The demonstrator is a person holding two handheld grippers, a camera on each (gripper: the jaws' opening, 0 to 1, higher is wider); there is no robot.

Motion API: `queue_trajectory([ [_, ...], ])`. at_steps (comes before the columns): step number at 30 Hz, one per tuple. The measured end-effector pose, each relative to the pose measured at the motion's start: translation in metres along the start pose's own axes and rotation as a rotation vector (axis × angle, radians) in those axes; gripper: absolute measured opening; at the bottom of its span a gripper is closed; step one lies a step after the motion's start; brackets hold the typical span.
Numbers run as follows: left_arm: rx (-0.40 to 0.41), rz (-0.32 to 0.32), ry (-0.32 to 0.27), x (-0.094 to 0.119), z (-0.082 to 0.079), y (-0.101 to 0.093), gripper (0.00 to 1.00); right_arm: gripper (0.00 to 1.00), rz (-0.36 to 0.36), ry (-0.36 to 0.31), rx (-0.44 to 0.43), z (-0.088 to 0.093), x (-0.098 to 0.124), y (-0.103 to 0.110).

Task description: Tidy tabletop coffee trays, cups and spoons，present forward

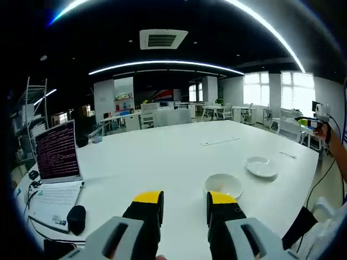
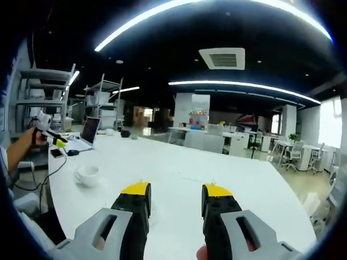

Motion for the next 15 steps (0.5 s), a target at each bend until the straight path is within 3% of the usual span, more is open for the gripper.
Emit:
queue_trajectory([
  [8, -0.027, 0.064, 0.106, -0.015, 0.0, 0.003, 0.34, 0.38, -0.121, 0.051, 0.053, -0.022, -0.042, 0.039],
  [15, -0.04, 0.083, 0.121, -0.023, -0.002, 0.0, 0.34, 0.38, -0.16, 0.069, 0.057, -0.034, -0.065, 0.065],
])
Point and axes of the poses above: the point that each gripper's makers call its tool centre point, and the gripper's own axes: x roughly backward along the fingers, y roughly to its left, z roughly out of its underside, the point moved 6 cm from there along x, roughly backward along the fingers, and after that the axes turned 2 degrees about -y, right-handed, at the moved point
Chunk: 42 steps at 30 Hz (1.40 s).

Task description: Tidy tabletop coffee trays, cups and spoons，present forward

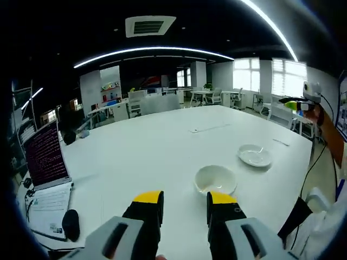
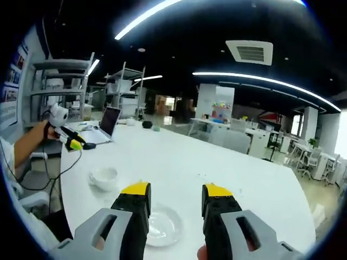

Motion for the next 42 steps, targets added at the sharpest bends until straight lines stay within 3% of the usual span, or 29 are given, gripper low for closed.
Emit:
queue_trajectory([
  [4, 0.005, 0.018, 0.008, -0.006, -0.001, -0.001, 0.34, 0.37, -0.03, -0.011, -0.005, -0.011, -0.014, 0.011],
  [18, 0.017, 0.033, 0.098, -0.029, -0.005, 0.005, 0.34, 0.35, -0.172, 0.113, 0.1, -0.033, -0.08, 0.07],
  [29, 0.022, 0.067, 0.14, -0.048, -0.011, -0.018, 0.33, 0.36, -0.26, 0.207, 0.123, -0.026, -0.123, 0.109],
  [37, 0.037, 0.07, 0.174, -0.064, -0.007, -0.016, 0.33, 0.37, -0.316, 0.315, 0.159, -0.015, -0.147, 0.136],
  [42, 0.076, 0.055, 0.207, -0.079, 0.001, -0.014, 0.33, 0.33, -0.327, 0.381, 0.127, -0.006, -0.169, 0.146],
])
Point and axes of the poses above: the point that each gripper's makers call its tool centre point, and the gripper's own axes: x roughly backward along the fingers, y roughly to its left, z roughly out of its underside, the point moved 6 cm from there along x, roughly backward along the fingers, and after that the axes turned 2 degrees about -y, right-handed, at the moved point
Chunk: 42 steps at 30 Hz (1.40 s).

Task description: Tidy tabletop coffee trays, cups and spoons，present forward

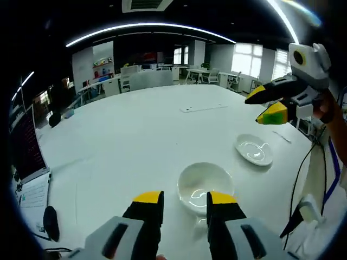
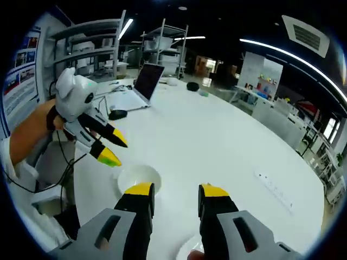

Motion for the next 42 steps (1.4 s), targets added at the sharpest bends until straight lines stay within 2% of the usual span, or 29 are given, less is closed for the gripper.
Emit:
queue_trajectory([
  [2, 0.002, -0.011, 0.014, -0.004, 0.003, -0.001, 0.33, 0.34, -0.018, 0.044, -0.007, 0.004, -0.011, 0.002],
  [4, 0.004, -0.014, 0.02, -0.006, 0.004, -0.007, 0.33, 0.34, -0.023, 0.055, -0.005, 0.006, -0.016, 0.002],
  [7, 0.006, -0.027, 0.046, -0.009, 0.009, -0.012, 0.33, 0.34, -0.005, 0.116, -0.008, 0.009, -0.038, -0.011],
  [13, 0.017, -0.042, 0.063, -0.013, 0.012, -0.011, 0.32, 0.33, -0.034, 0.162, -0.038, 0.012, -0.052, -0.001],
  [15, 0.017, -0.043, 0.075, -0.016, 0.014, -0.012, 0.32, 0.33, -0.047, 0.202, -0.045, 0.017, -0.056, 0.006],
  [19, 0.034, -0.043, 0.088, -0.022, 0.015, -0.012, 0.32, 0.33, -0.056, 0.256, -0.059, 0.024, -0.073, 0.004],
  [20, 0.063, -0.048, 0.087, -0.024, 0.017, -0.012, 0.32, 0.31, -0.06, 0.259, -0.058, 0.025, -0.076, 0.002],
  [21, 0.063, -0.047, 0.087, -0.025, 0.017, -0.012, 0.32, 0.3, -0.061, 0.272, -0.083, 0.027, -0.079, 0.002],
  [23, 0.073, -0.052, 0.093, -0.028, 0.019, -0.011, 0.33, 0.3, -0.066, 0.281, -0.074, 0.029, -0.08, 0.003],
  [26, 0.088, -0.047, 0.094, -0.029, 0.018, -0.011, 0.33, 0.3, -0.084, 0.297, -0.106, 0.034, -0.081, 0.009],
  [30, 0.079, -0.044, 0.108, -0.033, 0.018, -0.013, 0.33, 0.3, -0.066, 0.328, -0.088, 0.04, -0.086, 0.013],
  [34, 0.072, -0.057, 0.135, -0.037, 0.018, -0.012, 0.33, 0.29, -0.084, 0.346, -0.135, 0.044, -0.091, 0.021],
  [42, 0.067, -0.069, 0.165, -0.04, 0.018, -0.01, 0.32, 0.26, -0.071, 0.395, -0.155, 0.051, -0.097, 0.034],
])
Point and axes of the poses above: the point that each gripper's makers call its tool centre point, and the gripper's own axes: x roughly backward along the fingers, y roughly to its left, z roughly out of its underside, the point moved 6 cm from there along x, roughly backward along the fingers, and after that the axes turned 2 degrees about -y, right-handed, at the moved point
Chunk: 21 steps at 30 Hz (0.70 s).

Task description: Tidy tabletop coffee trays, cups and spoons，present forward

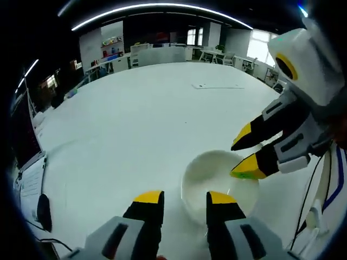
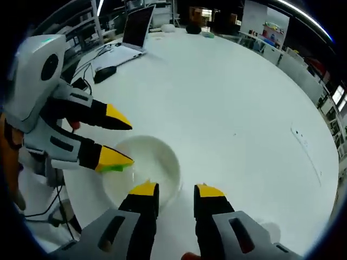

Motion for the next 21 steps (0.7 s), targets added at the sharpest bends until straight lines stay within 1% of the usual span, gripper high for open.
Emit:
queue_trajectory([
  [3, 0.0, -0.006, 0.015, -0.0014, 0.0019, -0.0007, 0.32, 0.25, -0.001, 0.011, -0.01, -0.0012, -0.0018, 0.0015],
  [5, -0.001, 0.0, 0.017, -0.0012, 0.0023, -0.0021, 0.31, 0.24, 0.003, 0.011, -0.018, -0.0022, -0.0022, 0.0019],
  [6, 0.001, 0.0, 0.021, -0.0012, 0.0024, -0.0026, 0.32, 0.23, 0.013, 0.026, -0.023, -0.0018, -0.0029, 0.0019],
  [10, 0.008, -0.015, 0.029, -0.0028, 0.0011, -0.0021, 0.31, 0.2, 0.021, 0.032, -0.033, -0.0035, -0.0036, 0.0025],
  [14, 0.018, -0.018, 0.04, -0.0049, 0.0018, -0.0037, 0.28, 0.19, 0.031, 0.055, -0.048, -0.0018, -0.0058, 0.0017],
  [16, 0.011, -0.018, 0.044, -0.0058, 0.0026, -0.0059, 0.26, 0.16, 0.038, 0.064, -0.049, -0.0007, -0.0065, 0.0008],
  [18, 0.012, -0.01, 0.042, -0.0066, 0.0025, -0.0076, 0.27, 0.14, 0.056, 0.08, -0.074, 0.0009, -0.0071, -0.002],
  [21, 0.01, -0.01, 0.051, -0.0083, 0.0025, -0.0096, 0.26, 0.13, 0.045, 0.083, -0.116, 0.0004, -0.0072, -0.0032],
])
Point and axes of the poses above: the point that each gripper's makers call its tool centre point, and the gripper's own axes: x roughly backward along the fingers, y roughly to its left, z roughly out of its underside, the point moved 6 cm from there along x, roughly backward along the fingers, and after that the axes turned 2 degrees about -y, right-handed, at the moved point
